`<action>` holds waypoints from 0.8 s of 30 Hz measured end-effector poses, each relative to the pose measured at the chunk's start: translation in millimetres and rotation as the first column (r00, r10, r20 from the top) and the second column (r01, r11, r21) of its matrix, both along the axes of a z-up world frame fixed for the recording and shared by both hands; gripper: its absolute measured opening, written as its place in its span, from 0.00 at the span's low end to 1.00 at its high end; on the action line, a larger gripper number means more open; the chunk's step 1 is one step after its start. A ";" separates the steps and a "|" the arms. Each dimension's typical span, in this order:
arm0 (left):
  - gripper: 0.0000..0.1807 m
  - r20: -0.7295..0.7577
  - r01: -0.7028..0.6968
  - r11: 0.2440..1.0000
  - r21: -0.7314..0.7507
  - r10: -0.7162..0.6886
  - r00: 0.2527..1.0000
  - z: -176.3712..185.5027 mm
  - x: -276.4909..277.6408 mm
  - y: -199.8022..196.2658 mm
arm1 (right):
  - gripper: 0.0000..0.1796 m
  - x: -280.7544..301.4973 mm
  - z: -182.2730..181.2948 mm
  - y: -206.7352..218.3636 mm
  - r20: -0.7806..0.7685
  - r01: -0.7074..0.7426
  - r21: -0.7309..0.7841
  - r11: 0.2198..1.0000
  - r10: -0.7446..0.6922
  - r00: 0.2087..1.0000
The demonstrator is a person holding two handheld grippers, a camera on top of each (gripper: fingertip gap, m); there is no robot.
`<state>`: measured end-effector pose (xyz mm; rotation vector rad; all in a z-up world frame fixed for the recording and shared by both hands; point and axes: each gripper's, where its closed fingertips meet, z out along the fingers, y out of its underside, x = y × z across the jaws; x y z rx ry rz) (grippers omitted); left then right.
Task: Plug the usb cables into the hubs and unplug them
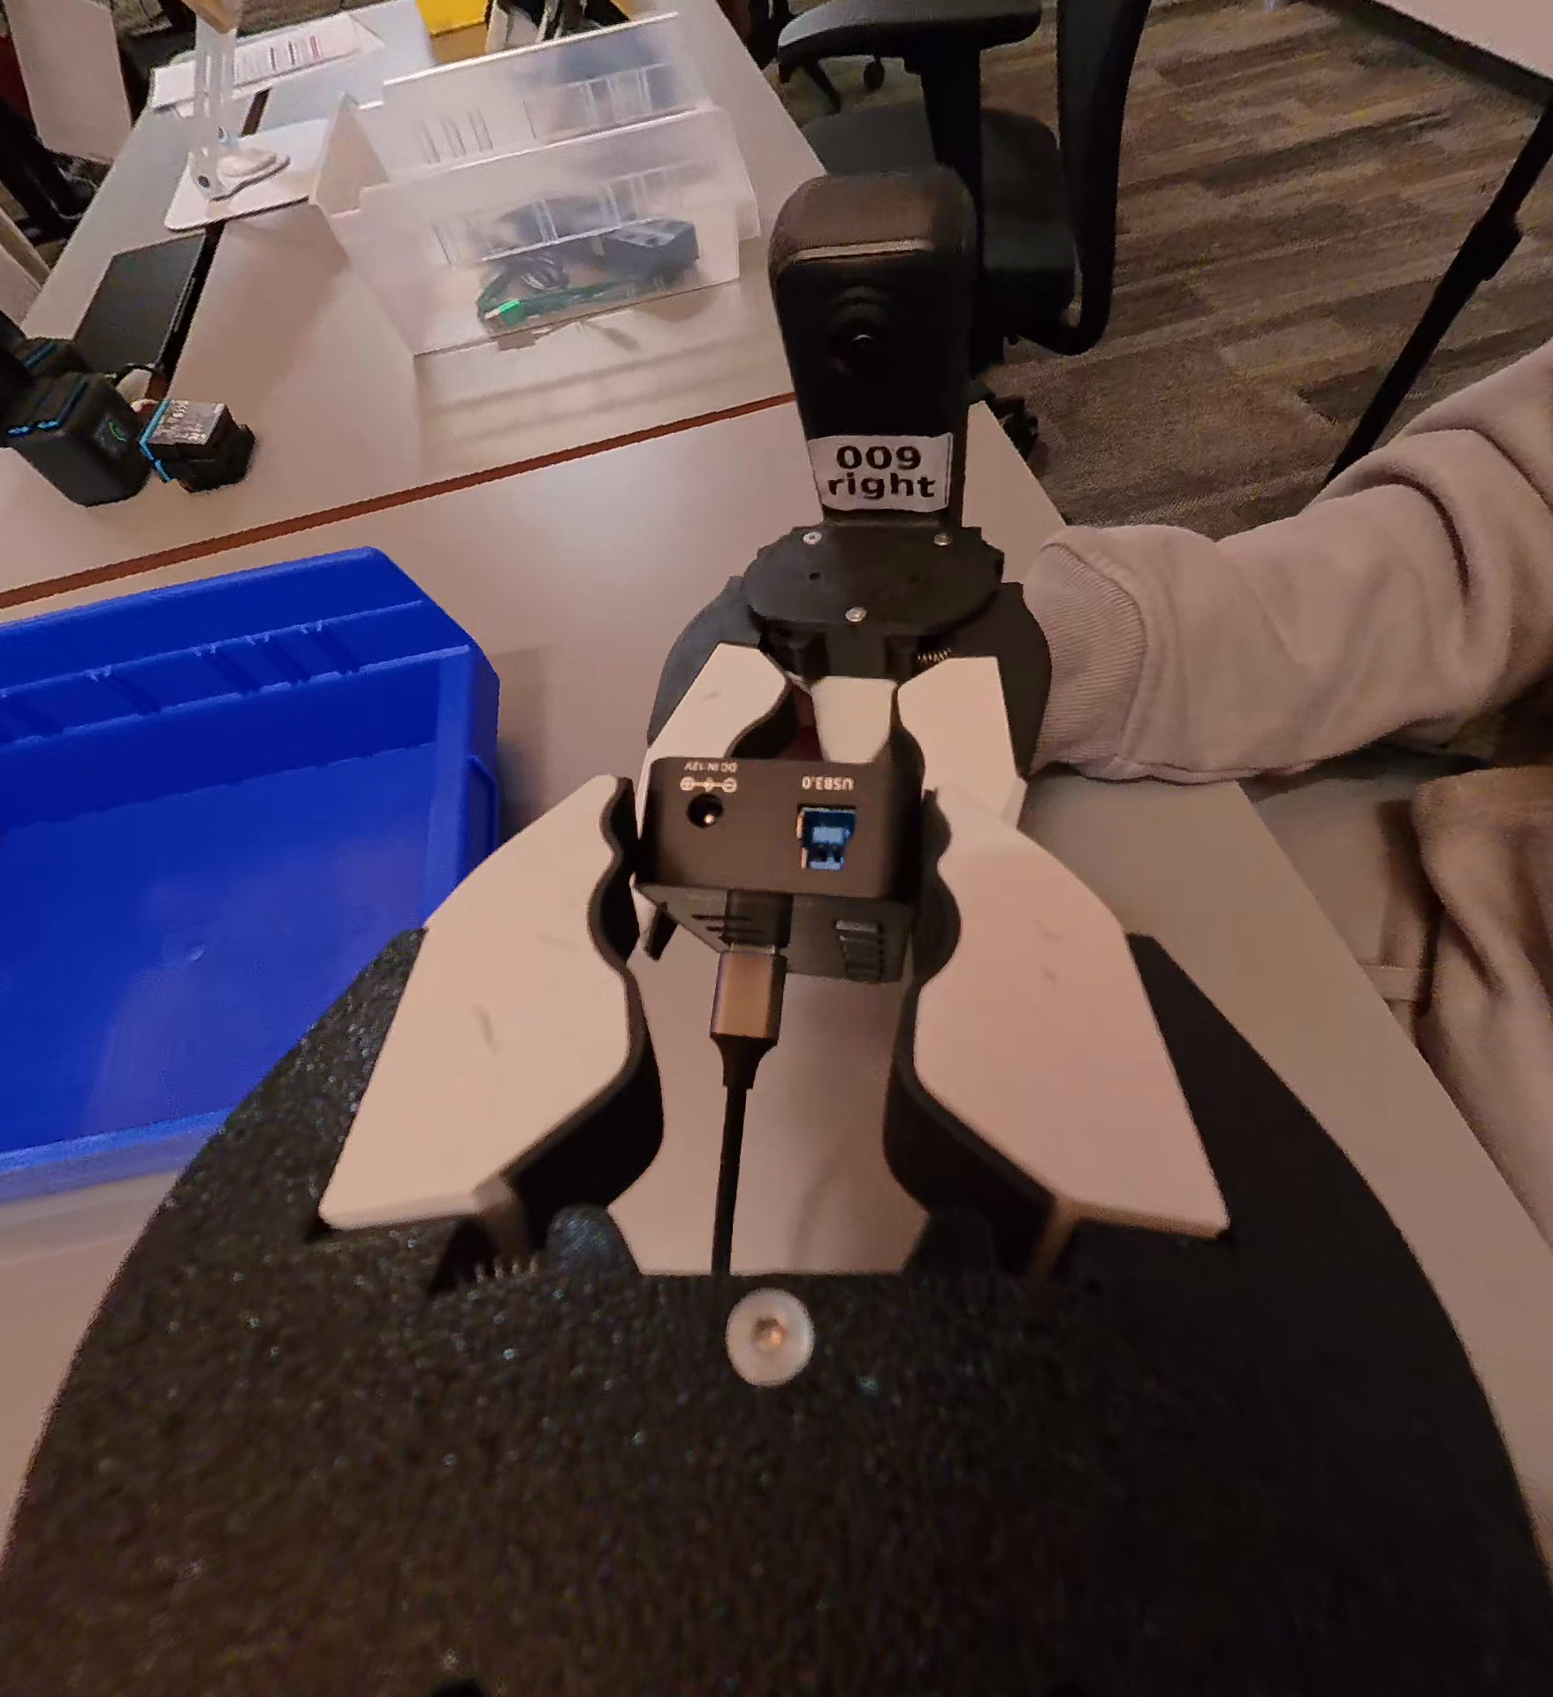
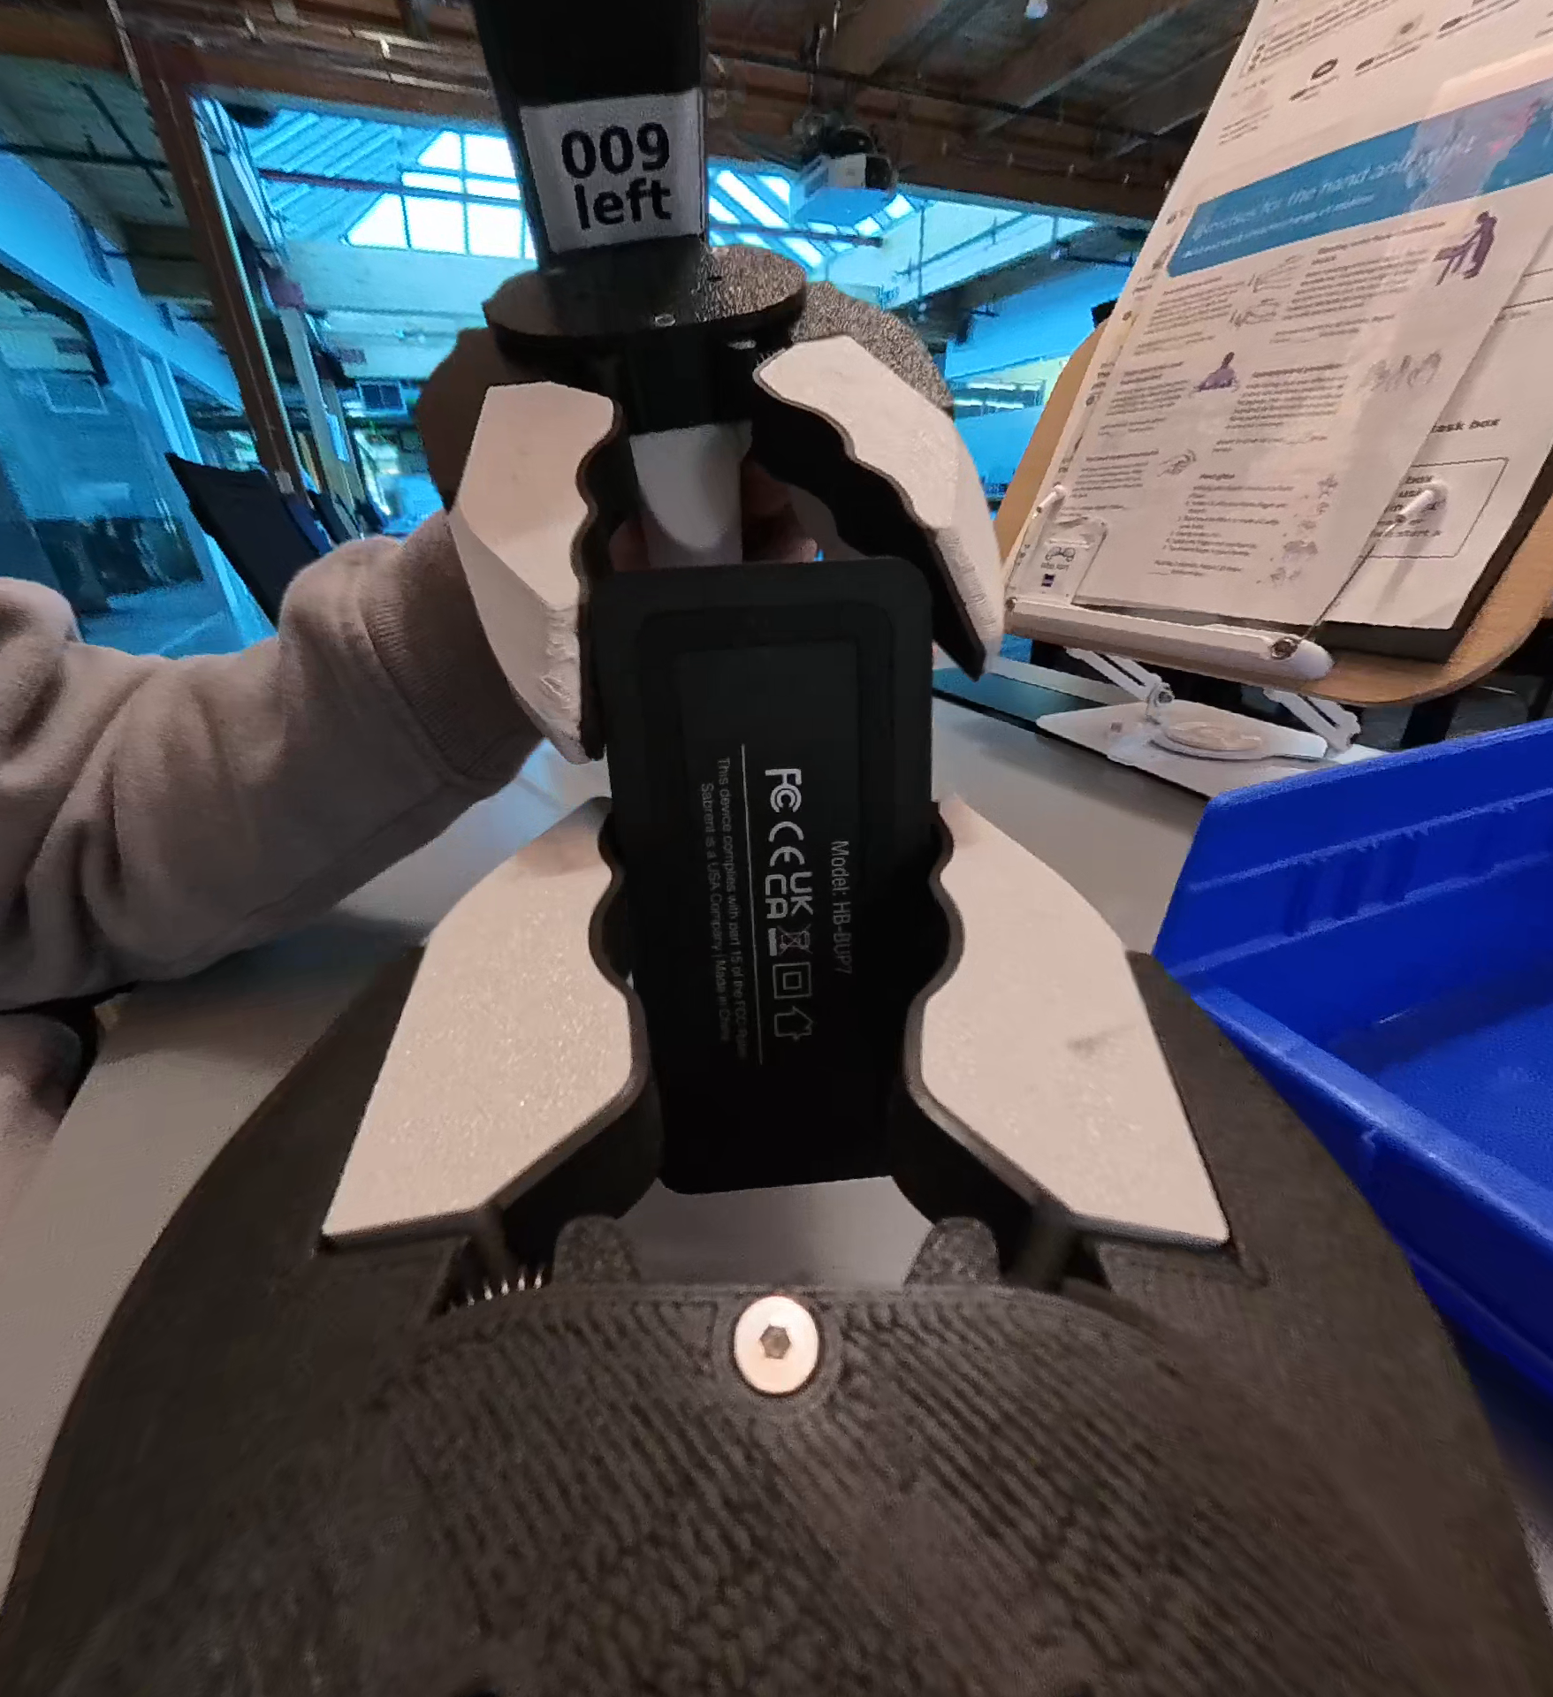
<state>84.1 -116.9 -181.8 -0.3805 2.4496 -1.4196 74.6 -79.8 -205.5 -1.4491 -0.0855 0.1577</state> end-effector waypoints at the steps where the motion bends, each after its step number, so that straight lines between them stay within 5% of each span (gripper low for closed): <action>1: 0.32 0.002 0.004 1.000 0.005 -0.005 1.000 -0.8 -0.6 1.1 | 0.33 -0.4 -1.0 0.6 0.011 0.001 -0.012 1.000 -0.001 1.000; 10: 0.32 0.006 -0.029 0.999 0.019 0.029 1.000 -1.6 2.2 -0.8 | 0.33 1.4 -3.1 -1.0 0.005 0.000 -0.020 1.000 0.000 1.000; 24: 0.32 0.000 -0.049 0.969 0.244 0.050 0.999 -18.5 -5.8 13.6 | 0.33 -4.3 -12.1 7.4 0.077 0.022 -0.097 0.995 -0.014 0.997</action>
